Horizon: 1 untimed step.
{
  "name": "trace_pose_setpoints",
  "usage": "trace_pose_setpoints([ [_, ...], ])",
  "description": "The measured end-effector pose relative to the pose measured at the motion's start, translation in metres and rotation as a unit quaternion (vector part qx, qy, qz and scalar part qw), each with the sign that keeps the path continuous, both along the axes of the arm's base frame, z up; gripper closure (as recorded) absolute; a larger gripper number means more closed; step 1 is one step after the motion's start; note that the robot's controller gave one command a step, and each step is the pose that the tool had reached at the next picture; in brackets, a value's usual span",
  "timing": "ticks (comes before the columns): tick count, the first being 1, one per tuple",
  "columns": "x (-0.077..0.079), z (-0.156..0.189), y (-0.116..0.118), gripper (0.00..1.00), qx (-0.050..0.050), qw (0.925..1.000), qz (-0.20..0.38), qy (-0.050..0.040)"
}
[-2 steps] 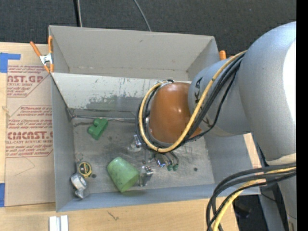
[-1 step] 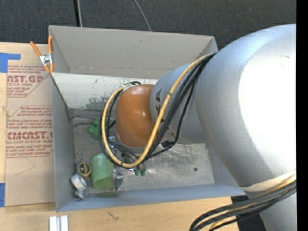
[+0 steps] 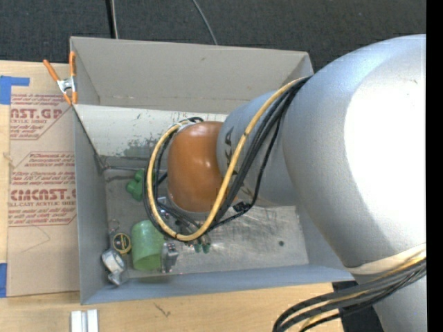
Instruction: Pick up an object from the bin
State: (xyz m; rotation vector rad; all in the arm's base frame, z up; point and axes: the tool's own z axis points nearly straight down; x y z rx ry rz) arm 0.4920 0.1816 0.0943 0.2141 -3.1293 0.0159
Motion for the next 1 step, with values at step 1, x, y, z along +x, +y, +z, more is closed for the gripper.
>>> trace_pose_setpoints([
  [1,0.0130,0.0934,0.0030,1.00,0.007,0.9999,-0.005,-0.0061],
])
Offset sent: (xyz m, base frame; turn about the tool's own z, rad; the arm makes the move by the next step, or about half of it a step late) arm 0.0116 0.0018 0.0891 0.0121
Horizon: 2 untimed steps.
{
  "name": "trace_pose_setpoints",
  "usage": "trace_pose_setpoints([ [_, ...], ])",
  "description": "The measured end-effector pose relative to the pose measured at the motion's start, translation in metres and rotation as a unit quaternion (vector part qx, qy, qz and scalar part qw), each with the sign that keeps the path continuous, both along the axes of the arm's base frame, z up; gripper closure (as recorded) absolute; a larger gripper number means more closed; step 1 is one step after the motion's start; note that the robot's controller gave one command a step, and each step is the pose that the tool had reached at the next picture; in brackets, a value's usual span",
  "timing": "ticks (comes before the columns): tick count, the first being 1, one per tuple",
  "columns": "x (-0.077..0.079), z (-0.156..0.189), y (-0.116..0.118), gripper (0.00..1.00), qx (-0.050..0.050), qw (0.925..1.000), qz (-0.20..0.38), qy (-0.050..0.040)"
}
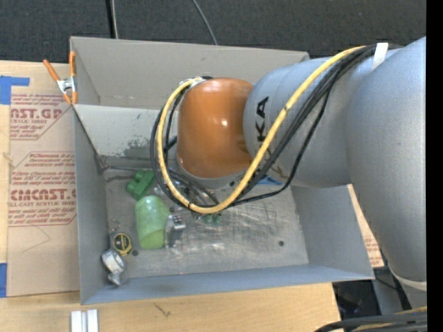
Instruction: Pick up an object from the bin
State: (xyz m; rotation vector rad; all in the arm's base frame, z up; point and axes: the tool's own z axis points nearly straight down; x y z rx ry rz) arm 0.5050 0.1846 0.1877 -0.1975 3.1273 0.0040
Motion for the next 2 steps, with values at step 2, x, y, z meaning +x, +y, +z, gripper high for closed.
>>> trace_pose_setpoints([
  [2,-0.017,-0.115,0.063,0.00,-0.001,0.9885,0.151,-0.0043],
])
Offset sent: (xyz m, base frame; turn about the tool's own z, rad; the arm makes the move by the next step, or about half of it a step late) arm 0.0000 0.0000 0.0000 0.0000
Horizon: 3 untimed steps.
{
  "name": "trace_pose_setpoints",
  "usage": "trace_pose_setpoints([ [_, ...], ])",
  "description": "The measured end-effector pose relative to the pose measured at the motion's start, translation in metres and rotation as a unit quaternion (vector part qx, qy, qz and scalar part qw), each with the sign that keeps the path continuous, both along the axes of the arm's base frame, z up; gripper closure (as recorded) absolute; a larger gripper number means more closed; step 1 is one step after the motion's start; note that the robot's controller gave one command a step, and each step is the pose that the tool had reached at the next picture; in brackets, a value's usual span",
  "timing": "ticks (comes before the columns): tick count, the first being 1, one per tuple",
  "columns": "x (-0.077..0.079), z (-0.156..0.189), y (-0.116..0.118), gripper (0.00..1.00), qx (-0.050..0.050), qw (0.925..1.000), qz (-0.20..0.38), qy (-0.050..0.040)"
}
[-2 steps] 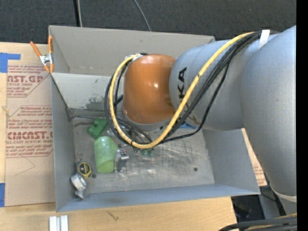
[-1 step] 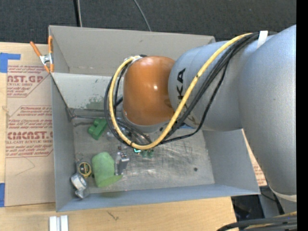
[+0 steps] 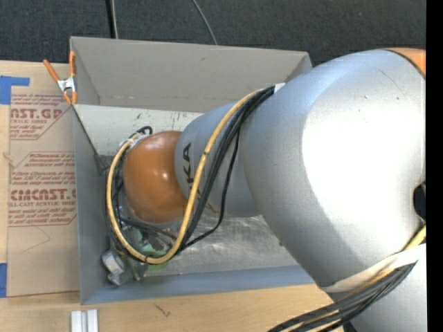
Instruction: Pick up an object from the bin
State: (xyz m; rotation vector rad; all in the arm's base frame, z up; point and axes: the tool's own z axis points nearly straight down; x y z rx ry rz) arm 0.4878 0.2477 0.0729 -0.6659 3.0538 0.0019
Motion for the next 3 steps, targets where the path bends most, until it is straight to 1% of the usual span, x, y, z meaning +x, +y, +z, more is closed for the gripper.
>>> trace_pose_setpoints([
  [1,0.000,0.002,0.001,1.00,0.002,1.0000,-0.002,0.0002],
  [2,0.006,0.111,-0.008,1.00,-0.001,0.9999,0.015,0.0035],
  [3,-0.002,0.182,-0.017,1.00,-0.001,0.9999,0.016,0.0035],
])
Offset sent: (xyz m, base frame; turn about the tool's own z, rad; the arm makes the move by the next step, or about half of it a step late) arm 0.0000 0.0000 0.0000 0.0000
